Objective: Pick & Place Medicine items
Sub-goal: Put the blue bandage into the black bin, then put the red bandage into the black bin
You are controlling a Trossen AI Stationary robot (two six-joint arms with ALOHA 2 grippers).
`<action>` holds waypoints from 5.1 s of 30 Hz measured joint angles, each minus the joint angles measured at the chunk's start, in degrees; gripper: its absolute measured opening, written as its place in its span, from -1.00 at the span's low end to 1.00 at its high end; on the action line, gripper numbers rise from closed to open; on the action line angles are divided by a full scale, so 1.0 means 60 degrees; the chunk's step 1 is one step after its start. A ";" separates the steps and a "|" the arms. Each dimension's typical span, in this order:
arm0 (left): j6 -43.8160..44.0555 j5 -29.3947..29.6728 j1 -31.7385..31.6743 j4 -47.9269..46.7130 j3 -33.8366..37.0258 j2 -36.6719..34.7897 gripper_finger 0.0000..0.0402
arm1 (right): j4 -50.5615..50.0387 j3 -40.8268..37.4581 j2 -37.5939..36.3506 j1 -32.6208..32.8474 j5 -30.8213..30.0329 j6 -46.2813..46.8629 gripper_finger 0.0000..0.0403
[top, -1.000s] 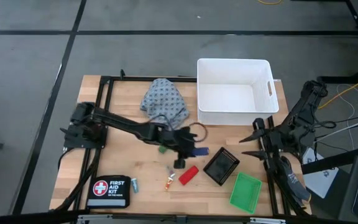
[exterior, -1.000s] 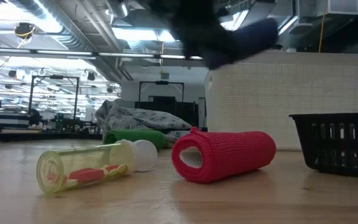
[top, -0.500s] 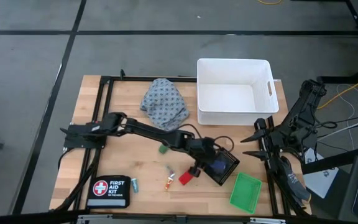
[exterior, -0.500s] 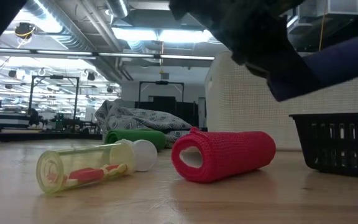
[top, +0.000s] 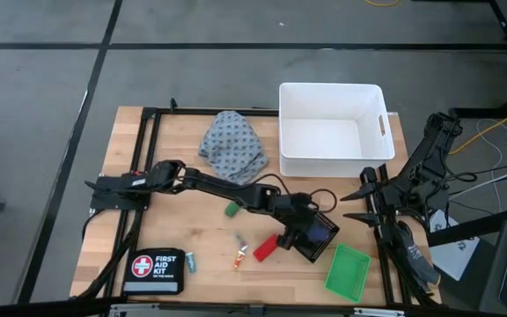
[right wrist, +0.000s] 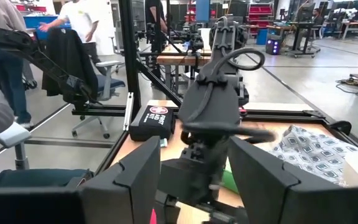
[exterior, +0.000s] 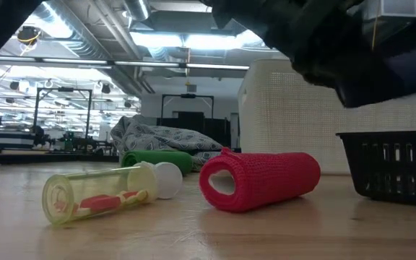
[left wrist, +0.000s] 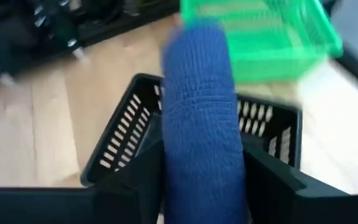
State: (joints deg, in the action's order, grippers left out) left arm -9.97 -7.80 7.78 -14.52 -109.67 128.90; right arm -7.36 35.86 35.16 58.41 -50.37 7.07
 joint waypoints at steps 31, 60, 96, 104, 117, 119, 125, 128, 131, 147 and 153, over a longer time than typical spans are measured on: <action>0.1208 0.0682 0.0304 0.0699 0.0008 -0.0129 0.30 | 0.0002 0.0000 0.0024 0.0000 0.0372 0.0284 -0.06; 0.5294 0.1764 0.1229 -0.1538 0.3246 -0.2137 0.27 | 0.1301 -0.0011 0.2244 -0.0284 0.2069 0.1300 -0.06; 1.1886 0.4118 0.2519 -0.0552 0.3206 -0.0611 0.27 | 0.1103 0.0000 0.2259 -0.0280 0.5075 0.1706 -0.06; 1.0655 0.3979 0.2459 -0.0667 0.3071 -0.0758 0.03 | 0.1819 0.0000 0.2259 -0.0291 0.4795 0.0712 -0.06; 0.7861 0.3044 0.1663 -0.1707 0.1318 -0.1043 -0.58 | 0.2051 0.0004 0.2255 -0.0291 0.3789 0.0567 -0.06; 0.7502 0.3054 0.1580 -0.2241 0.0902 -0.1128 -0.56 | 0.2047 0.0004 0.2255 -0.0291 0.3789 0.0730 -0.06; 0.6835 0.3091 0.1393 -0.3402 -0.0047 -0.1175 -0.55 | 0.2080 0.0000 0.2255 -0.0291 0.3793 0.0743 -0.06; 0.6451 0.3109 0.1216 -0.3150 -0.0231 -0.1202 -0.55 | 0.2084 0.0000 0.2255 -0.0291 0.3792 0.0743 -0.06; 0.5922 0.3058 0.0926 -0.2649 -0.0251 -0.1163 -0.55 | 0.2084 0.0002 0.2255 -0.0291 0.3792 0.0743 -0.06; 0.4224 0.1043 -0.0138 0.2331 -0.0251 0.0374 -0.53 | 0.2076 0.0000 0.2255 -0.0291 0.3825 0.0739 -0.06; 0.4264 0.0938 -0.0131 0.3265 -0.0249 0.1015 -0.44 | 0.2074 0.0000 0.2255 -0.0291 0.3821 0.0739 -0.06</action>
State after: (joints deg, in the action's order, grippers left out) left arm 15.62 -2.17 7.00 5.07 -111.16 134.99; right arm 5.09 35.86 48.69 56.66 -27.44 11.51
